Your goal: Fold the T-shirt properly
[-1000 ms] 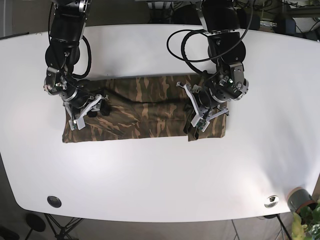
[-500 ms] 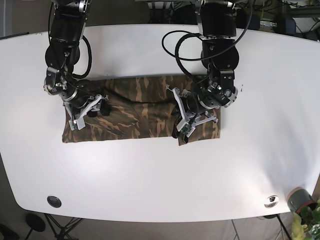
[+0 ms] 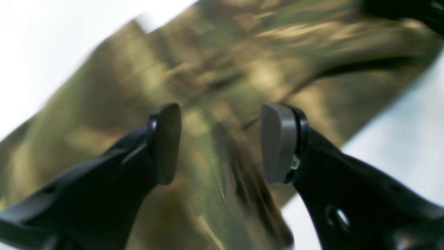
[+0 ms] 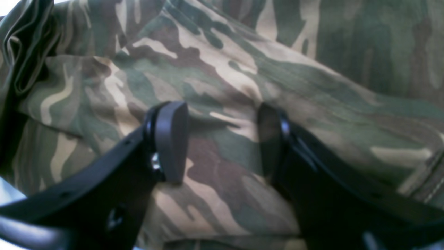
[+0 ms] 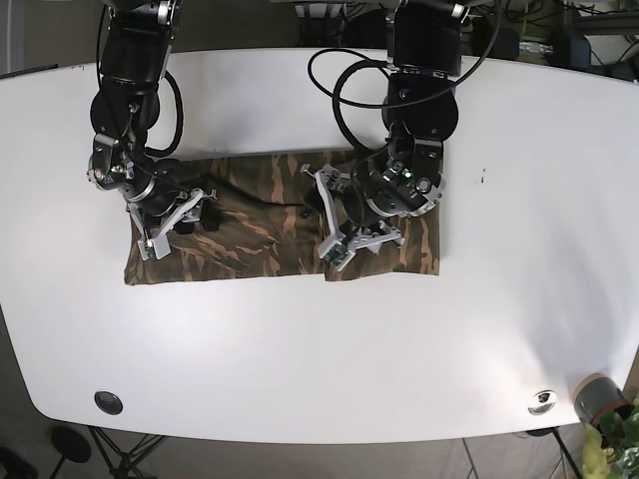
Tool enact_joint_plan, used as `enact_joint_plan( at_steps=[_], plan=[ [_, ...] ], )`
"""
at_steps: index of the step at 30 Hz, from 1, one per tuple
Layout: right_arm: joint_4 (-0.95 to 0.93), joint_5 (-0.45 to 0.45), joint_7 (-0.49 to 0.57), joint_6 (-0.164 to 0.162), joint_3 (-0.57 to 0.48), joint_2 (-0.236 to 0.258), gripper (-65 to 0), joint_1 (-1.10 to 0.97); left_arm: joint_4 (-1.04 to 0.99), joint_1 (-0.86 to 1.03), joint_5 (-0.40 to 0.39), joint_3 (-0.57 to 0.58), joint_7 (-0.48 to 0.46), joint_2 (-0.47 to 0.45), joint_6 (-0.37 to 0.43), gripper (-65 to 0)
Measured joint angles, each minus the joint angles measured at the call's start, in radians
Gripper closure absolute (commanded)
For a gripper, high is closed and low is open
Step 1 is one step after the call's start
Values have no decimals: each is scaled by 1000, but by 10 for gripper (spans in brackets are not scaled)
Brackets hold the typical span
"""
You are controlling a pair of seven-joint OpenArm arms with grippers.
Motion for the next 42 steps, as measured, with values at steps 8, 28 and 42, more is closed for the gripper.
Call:
enact_joint_plan(
  at_steps=[8, 28, 42],
  plan=[
    [2, 0, 0, 0, 1, 0, -314, 0, 114, 5, -2, 42, 0, -2, 0, -358],
    [192, 154, -275, -78, 215, 5, -433, 74, 106, 31, -3, -328, -6, -157, -170, -358],
    [-9, 328, -306, -87, 388, 125, -539, 153, -179, -9, -9, -388, -136, -198, -164, -271]
  ],
)
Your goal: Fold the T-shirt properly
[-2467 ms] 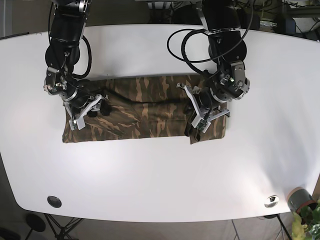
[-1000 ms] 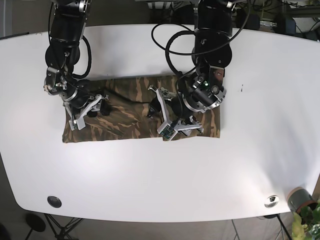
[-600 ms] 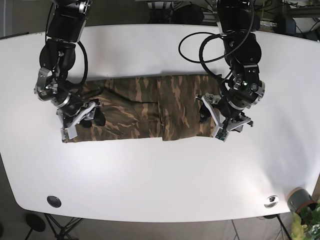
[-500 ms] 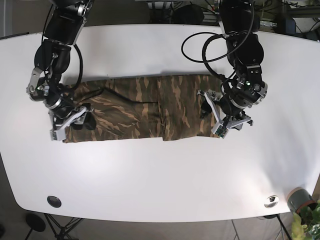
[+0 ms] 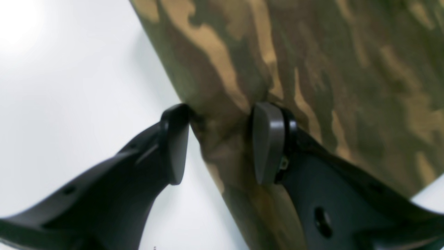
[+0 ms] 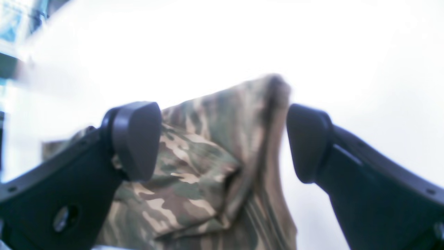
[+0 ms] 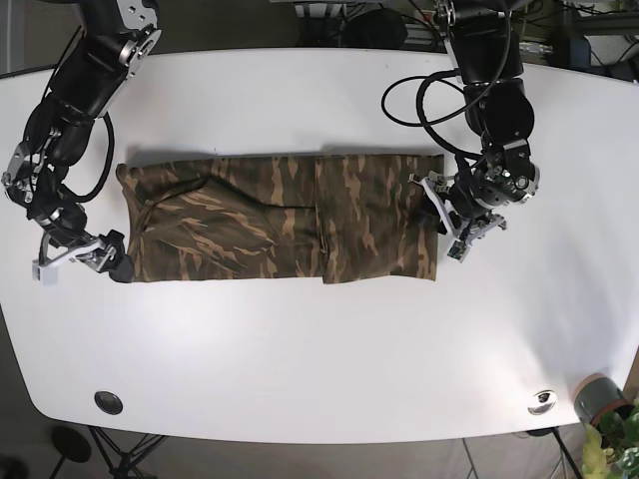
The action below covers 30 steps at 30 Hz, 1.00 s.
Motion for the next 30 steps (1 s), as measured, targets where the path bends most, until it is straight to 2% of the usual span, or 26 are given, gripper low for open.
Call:
enact_joint_plan(
  at_steps=[5, 9, 17, 24, 30],
  plan=[
    [-167, 68, -1, 1, 25, 52, -534, -7, -27, -2, -1, -2, -5, -7, 0, -271],
    [-234, 69, 6, 1, 25, 71, -533, -9, -36, -2, -2, 1, -16, -7, 0, -271],
    [-238, 82, 39, 1, -7, 47, -533, -46, -16, 3, -1, 1, -14, -7, 0, -271],
    [-238, 85, 61, 8, -34, 0, -533, -52, -13, 3, 0, 1, -11, -8, 0, -269],
    [-238, 99, 70, 16, -39, -5, -531, -63, -13, 3, 1, 1, -11, -7, 0, -269]
  ],
)
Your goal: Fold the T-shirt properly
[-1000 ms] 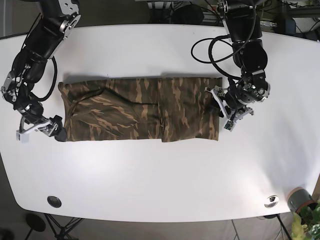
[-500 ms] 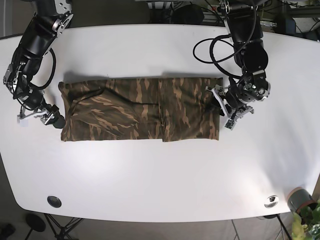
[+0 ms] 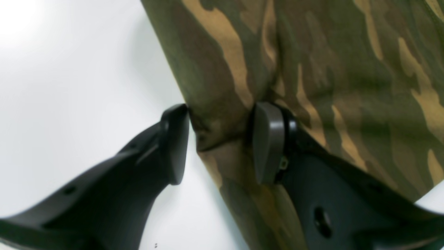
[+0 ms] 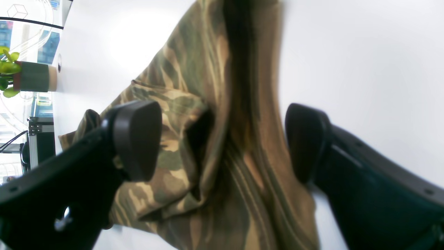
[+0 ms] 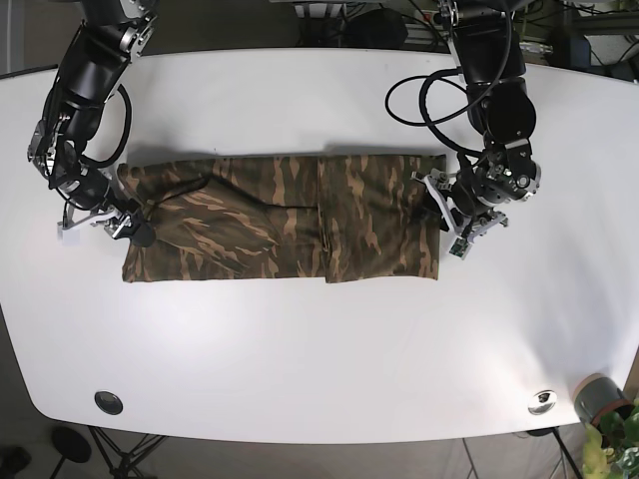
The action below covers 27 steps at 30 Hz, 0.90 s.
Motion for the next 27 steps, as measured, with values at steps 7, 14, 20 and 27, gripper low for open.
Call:
enact_joint_plan(
  at_steps=[7, 14, 20, 27],
  plan=[
    [3, 8, 16, -7, -72, -19, -531, 8, 0, 0, 1, 0, 0, 0, 0, -269],
    [3, 5, 28, -8, -76, -20, -388, 7, 0, 0, 2, 0, 0, 0, 0, -269],
    [0, -19, 34, -19, -79, -21, -49, 0, 0, 0, 2, -2, 0, 0, 0, -269],
    [45, -82, 27, -19, -80, -25, -22, -6, 0, 0, 1, -1, 0, 0, 0, -269]
  ],
)
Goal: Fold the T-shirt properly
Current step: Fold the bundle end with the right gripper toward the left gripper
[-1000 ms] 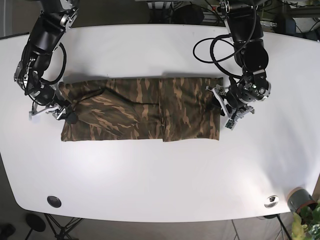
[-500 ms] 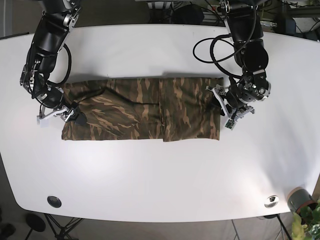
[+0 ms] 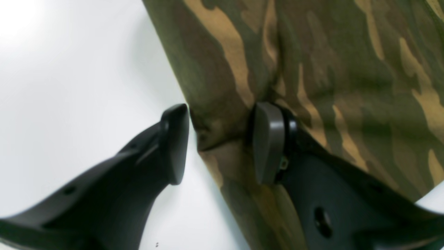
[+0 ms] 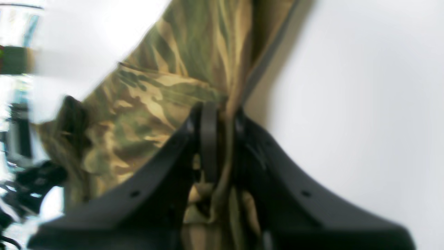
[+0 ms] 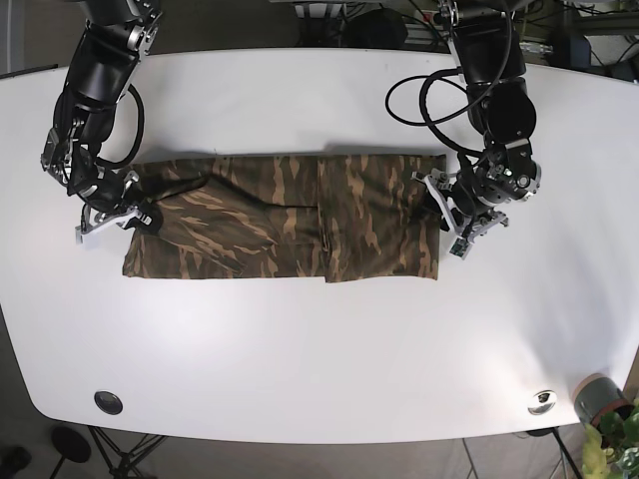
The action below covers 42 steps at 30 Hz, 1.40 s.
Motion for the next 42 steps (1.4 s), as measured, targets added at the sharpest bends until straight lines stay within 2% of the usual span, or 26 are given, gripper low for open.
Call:
enact_joint_plan(
  at_steps=[5, 10, 12, 17, 21, 24, 29, 36, 42],
  plan=[
    [134, -52, -11, 2, 7, -12, -22, -14, 0, 0, -3, 2, 0, 0, 0, -269],
    [248, -53, -16, 1, 0, -24, -22, -42, -1, -1, -2, 3, 3, 6, 0, -269],
    [282, -60, -53, 0, 1, -26, -22, -48, -1, -3, 1, 3, 3, 11, 0, -269],
    [407, -61, -95, 0, 1, -28, -22, -60, -3, -6, 16, 80, 5, 31, 2, -268],
    [497, -59, -122, 2, 2, -50, -22, -62, -4, -13, 14, 155, 3, 42, 0, -268],
    [539, -55, -152, 1, -8, -60, -22, -64, -18, -28, 8, 185, 3, 66, 37, -268],
    [644, -63, -168, -4, -102, -76, -22, -93, -67, -53, 2, 193, -16, 103, 53, -268],
    [739, -41, -161, 4, -227, -159, -22, -121, -165, -86, 1, 220, -90, 153, 60, -268],
    [731, -83, -168, -3, -303, -216, -22, -128, -172, -86, -5, 290, -96, 154, 56, -268]
  ],
)
